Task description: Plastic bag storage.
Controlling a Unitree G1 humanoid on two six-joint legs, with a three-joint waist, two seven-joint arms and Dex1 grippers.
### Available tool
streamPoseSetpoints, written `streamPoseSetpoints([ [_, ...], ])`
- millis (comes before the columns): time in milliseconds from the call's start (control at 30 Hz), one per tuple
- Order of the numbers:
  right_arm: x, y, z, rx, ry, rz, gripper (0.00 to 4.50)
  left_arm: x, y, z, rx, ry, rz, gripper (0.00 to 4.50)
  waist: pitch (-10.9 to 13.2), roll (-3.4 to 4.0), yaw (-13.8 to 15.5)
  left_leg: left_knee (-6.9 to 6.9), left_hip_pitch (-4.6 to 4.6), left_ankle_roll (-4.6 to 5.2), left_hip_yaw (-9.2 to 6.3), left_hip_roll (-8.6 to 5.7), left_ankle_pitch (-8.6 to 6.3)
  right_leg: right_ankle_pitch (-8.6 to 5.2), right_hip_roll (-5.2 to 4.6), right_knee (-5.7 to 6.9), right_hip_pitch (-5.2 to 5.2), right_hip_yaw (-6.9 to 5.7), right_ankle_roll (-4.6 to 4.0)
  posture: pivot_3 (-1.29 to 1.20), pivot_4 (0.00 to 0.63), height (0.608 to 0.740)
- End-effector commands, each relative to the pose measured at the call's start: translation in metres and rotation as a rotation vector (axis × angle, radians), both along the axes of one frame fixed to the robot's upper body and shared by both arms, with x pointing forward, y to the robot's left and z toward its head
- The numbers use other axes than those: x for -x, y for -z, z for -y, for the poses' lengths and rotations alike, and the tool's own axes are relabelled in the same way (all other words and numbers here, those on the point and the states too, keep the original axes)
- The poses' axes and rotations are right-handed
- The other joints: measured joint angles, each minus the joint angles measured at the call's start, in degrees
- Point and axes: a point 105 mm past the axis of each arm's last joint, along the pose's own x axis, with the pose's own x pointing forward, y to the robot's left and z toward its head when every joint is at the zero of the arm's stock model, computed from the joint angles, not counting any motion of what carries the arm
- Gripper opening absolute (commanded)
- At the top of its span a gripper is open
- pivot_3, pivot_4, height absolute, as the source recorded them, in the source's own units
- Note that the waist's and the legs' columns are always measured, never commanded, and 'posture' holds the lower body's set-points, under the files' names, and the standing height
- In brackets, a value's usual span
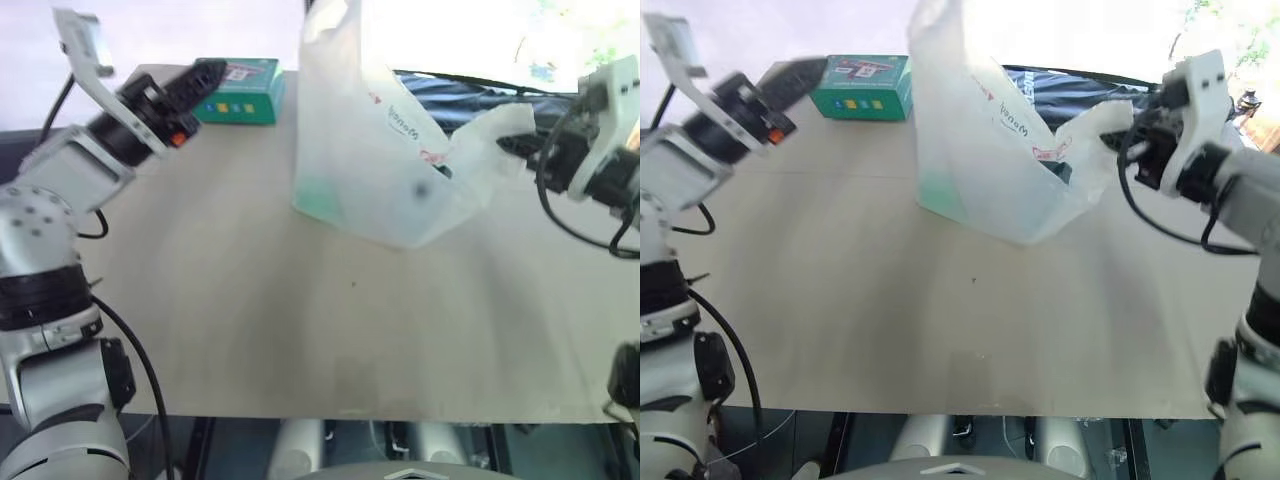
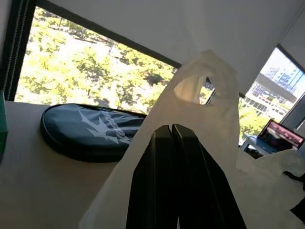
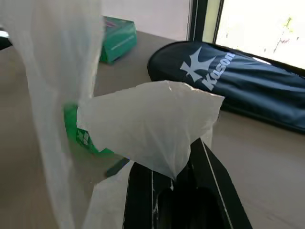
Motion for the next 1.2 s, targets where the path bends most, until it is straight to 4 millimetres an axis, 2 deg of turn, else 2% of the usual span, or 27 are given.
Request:
streamPoseSetpoints([
  [33, 0.019, 0.008, 0.006, 0.185, -0.017, 0.113, 0.00, 0.010, 0.015, 0.004, -0.153, -0.009, 0.094, 0.04, 0.0, 0.00, 0.0, -0.02, 0.01, 0.00, 0.00, 0.01, 0.00, 0.00, 0.00, -0.05, 0.02, -0.01, 0.00, 0.00, 0.150, 0.740],
  [233, 0.037, 0.025, 0.011, 0.216, -0.072, 0.073, 0.00, 0.018, 0.048, 0.010, -0.207, 0.049, 0.049, 0.04, 0.0, 0.00, 0.0, 0.16, 0.15, 0.00, -0.14, 0.09, 0.00, 0.00, -0.12, 0.05, 0.22, 0.04, 0.01, 0.00, 0.150, 0.740],
  [400, 0.038, 0.038, 0.007, 0.228, -0.097, 0.041, 0.00, 0.031, 0.064, 0.022, -0.216, 0.166, 0.029, 0.04, 0.0, 0.00, 0.0, 0.18, 0.13, 0.00, -0.17, 0.10, 0.00, 0.00, -0.16, 0.08, 0.21, 0.11, 0.01, 0.00, 0.150, 0.740],
  [433, 0.042, 0.040, 0.005, 0.230, -0.120, 0.034, 0.54, 0.034, 0.066, 0.024, -0.216, 0.176, 0.028, 0.54, 0.0, -0.01, 0.0, 0.18, 0.12, 0.00, -0.18, 0.09, 0.00, 0.00, -0.17, 0.08, 0.21, 0.10, 0.01, 0.00, 0.150, 0.740],
  [467, 0.045, 0.041, 0.004, 0.232, -0.136, 0.029, 0.78, 0.036, 0.068, 0.026, -0.225, 0.184, 0.029, 0.76, 0.0, -0.01, 0.1, 0.18, 0.11, 0.00, -0.20, 0.09, 0.00, 0.00, -0.17, 0.07, 0.21, 0.09, 0.01, 0.00, 0.150, 0.740],
  [567, 0.063, 0.037, 0.003, 0.197, -0.193, 0.027, 2.12, 0.041, 0.074, 0.029, -0.213, 0.185, 0.018, 2.06, 0.0, 0.00, 0.3, 0.18, 0.08, 0.00, -0.22, 0.09, 0.00, -0.01, -0.18, 0.03, 0.23, 0.09, 0.00, 0.00, 0.150, 0.740],
  [667, 0.094, 0.039, 0.012, 0.170, -0.238, -0.030, 3.56, 0.050, 0.084, 0.032, -0.215, 0.195, -0.005, 3.37, 0.0, -0.03, 0.4, 0.18, 0.09, 0.00, -0.28, 0.08, -0.01, -0.01, -0.20, -0.02, 0.31, 0.05, 0.00, 0.00, 0.150, 0.740],
  [700, 0.106, 0.042, 0.017, 0.163, -0.244, -0.068, 3.66, 0.053, 0.088, 0.032, -0.221, 0.199, -0.016, 3.93, 0.0, -0.03, 0.4, 0.18, 0.05, 0.01, -0.34, 0.08, -0.01, -0.01, -0.21, -0.05, 0.34, 0.00, 0.00, 0.00, 0.150, 0.740],
  [767, 0.126, 0.049, 0.026, 0.172, -0.233, -0.125, 3.66, 0.059, 0.095, 0.033, -0.239, 0.209, -0.032, 4.48, 0.0, 0.00, 0.5, 0.17, 0.11, 0.01, -0.44, 0.07, -0.01, -0.01, -0.21, -0.12, 0.49, -0.09, 0.00, 0.00, 0.150, 0.740],
  [833, 0.138, 0.055, 0.033, 0.185, -0.217, -0.157, 3.66, 0.061, 0.101, 0.030, -0.251, 0.207, -0.051, 4.48, -0.1, 0.02, 0.4, 0.16, 0.20, 0.02, -0.57, 0.07, -0.02, -0.01, -0.21, -0.28, 0.69, -0.21, 0.00, 0.00, 0.150, 0.740],
  [933, 0.141, 0.074, 0.063, 0.208, -0.090, -0.194, 3.66, 0.062, 0.116, 0.015, -0.324, 0.164, -0.088, 4.48, -0.1, -0.04, 0.2, 0.16, 0.40, 0.02, -0.63, 0.12, -0.03, -0.01, -0.14, -0.40, 0.93, -0.25, 0.03, 0.00, 0.150, 0.740],
  [1000, 0.140, 0.085, 0.076, 0.235, -0.044, -0.189, 3.66, 0.060, 0.120, 0.005, -0.356, 0.131, -0.098, 4.48, -0.1, -0.02, 0.2, 0.13, 0.73, 0.16, -0.61, 0.17, -0.14, -0.06, -0.10, -0.50, 1.24, -0.22, 0.10, 0.00, 0.150, 0.740],
  [1200, 0.131, 0.096, 0.090, 0.250, -0.009, -0.148, 3.66, 0.062, 0.121, -0.019, -0.410, 0.089, -0.121, 4.48, -0.2, 0.08, 0.2, 0.09, 0.91, -0.04, -0.57, 0.22, -0.33, 0.00, -0.19, -0.48, 1.28, -0.17, 0.00, 0.00, 0.150, 0.740],
])
